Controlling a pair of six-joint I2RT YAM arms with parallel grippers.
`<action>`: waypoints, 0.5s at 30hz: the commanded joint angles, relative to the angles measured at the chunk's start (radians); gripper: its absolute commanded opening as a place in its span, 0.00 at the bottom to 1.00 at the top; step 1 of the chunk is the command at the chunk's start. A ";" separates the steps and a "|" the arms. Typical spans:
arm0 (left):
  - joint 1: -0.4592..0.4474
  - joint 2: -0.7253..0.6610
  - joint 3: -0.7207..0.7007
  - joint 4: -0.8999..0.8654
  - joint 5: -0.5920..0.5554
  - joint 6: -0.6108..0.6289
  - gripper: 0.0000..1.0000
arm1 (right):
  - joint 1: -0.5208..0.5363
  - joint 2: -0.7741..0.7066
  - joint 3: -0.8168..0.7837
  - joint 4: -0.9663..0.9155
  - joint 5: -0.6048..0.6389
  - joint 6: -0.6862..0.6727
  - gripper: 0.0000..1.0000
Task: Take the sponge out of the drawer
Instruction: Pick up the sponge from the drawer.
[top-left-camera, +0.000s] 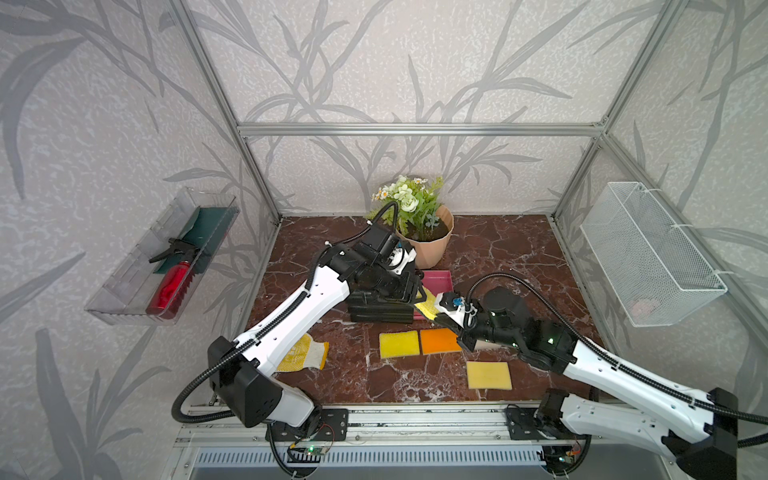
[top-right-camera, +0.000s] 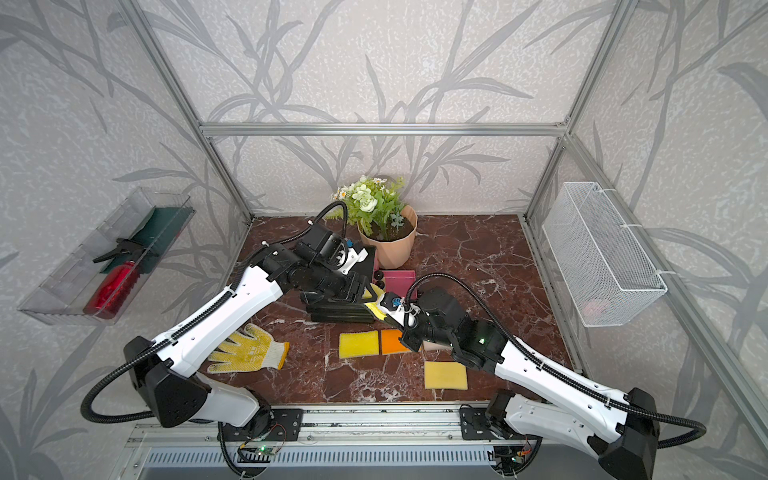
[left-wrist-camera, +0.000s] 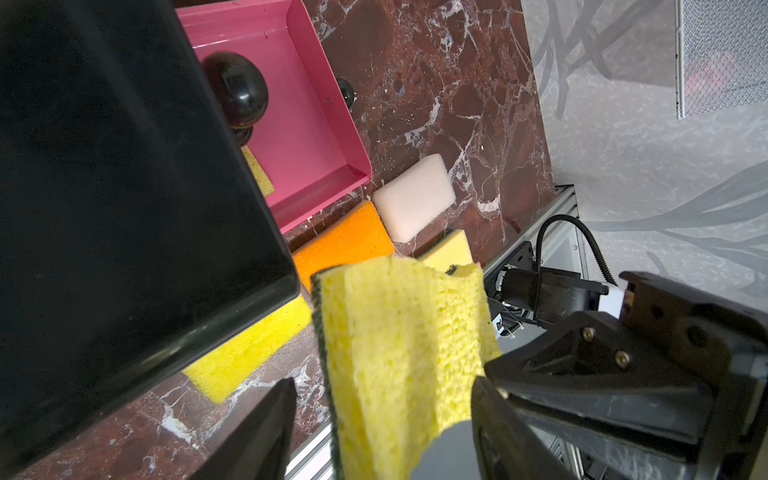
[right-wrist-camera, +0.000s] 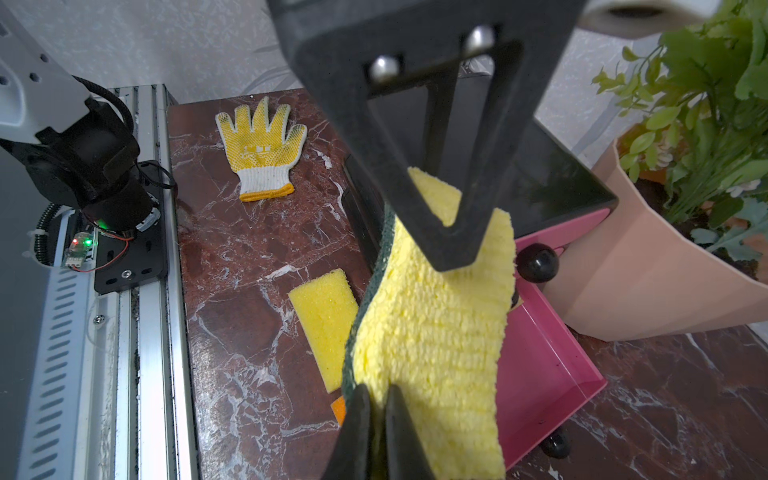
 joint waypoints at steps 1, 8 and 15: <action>-0.005 0.029 0.036 -0.028 0.040 0.015 0.60 | 0.011 -0.015 0.007 -0.021 -0.002 -0.017 0.10; -0.021 0.054 0.034 -0.026 0.080 0.019 0.24 | 0.013 -0.020 -0.002 -0.003 0.029 -0.020 0.10; -0.024 0.043 0.036 -0.024 0.050 0.013 0.00 | 0.014 -0.016 0.000 0.009 0.081 0.004 0.19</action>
